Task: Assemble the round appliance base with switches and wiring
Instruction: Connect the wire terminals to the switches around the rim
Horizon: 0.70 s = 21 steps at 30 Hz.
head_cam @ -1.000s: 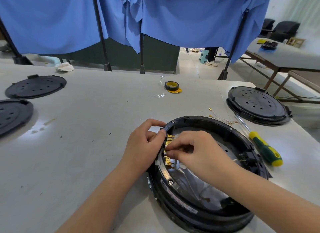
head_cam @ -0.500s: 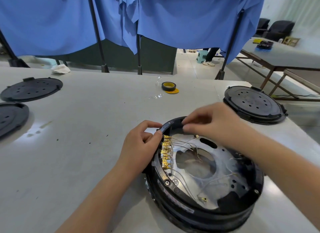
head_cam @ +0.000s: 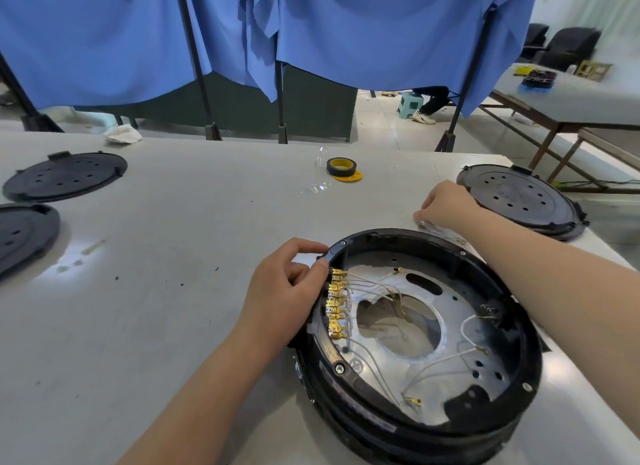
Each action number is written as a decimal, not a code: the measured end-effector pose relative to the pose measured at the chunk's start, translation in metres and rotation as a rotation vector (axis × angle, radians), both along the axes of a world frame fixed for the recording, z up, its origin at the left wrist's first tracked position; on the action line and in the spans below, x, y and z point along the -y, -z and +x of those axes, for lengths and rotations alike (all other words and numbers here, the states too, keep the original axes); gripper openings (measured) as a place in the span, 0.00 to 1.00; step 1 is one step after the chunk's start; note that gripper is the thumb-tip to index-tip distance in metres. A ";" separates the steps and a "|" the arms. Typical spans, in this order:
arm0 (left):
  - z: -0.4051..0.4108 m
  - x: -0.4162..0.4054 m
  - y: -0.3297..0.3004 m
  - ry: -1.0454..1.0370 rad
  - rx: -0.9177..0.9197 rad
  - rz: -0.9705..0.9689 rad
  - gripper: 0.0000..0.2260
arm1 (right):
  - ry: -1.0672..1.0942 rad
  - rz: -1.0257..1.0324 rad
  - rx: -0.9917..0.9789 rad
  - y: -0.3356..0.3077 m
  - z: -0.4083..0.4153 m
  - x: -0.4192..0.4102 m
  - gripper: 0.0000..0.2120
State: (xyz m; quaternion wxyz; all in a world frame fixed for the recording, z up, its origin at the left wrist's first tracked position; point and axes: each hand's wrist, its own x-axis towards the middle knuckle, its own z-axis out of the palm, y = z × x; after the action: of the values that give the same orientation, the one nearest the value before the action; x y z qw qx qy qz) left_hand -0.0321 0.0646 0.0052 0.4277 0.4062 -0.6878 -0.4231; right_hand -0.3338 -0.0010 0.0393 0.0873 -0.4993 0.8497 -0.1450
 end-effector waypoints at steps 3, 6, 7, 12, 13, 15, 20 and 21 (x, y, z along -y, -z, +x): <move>0.000 -0.001 0.000 0.006 -0.005 0.007 0.06 | 0.012 0.018 -0.037 0.005 -0.004 0.004 0.16; 0.000 0.000 0.002 0.006 -0.007 0.004 0.05 | 0.027 0.007 0.058 0.003 -0.007 0.005 0.12; 0.000 0.000 0.002 0.005 -0.008 0.004 0.05 | 0.021 0.010 0.069 0.002 -0.007 0.005 0.11; 0.000 0.001 0.002 0.013 -0.007 0.006 0.05 | -0.036 0.102 0.000 0.002 -0.003 0.004 0.12; 0.000 0.001 0.002 0.011 -0.008 0.004 0.05 | -0.040 0.116 -0.003 0.002 -0.003 0.005 0.13; 0.000 0.001 0.003 0.009 -0.011 0.004 0.05 | -0.039 0.119 0.003 0.000 -0.002 0.004 0.13; 0.001 0.002 0.004 0.009 -0.011 -0.003 0.05 | -0.077 -0.042 0.126 -0.011 0.001 0.001 0.09; 0.001 0.002 0.004 0.007 -0.012 -0.003 0.04 | -0.087 -0.097 0.195 -0.014 0.002 0.000 0.07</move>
State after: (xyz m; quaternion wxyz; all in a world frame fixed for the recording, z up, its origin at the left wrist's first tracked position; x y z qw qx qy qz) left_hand -0.0315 0.0628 0.0015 0.4310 0.4004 -0.6873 -0.4261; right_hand -0.3316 -0.0007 0.0535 0.1516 -0.5231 0.8065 -0.2301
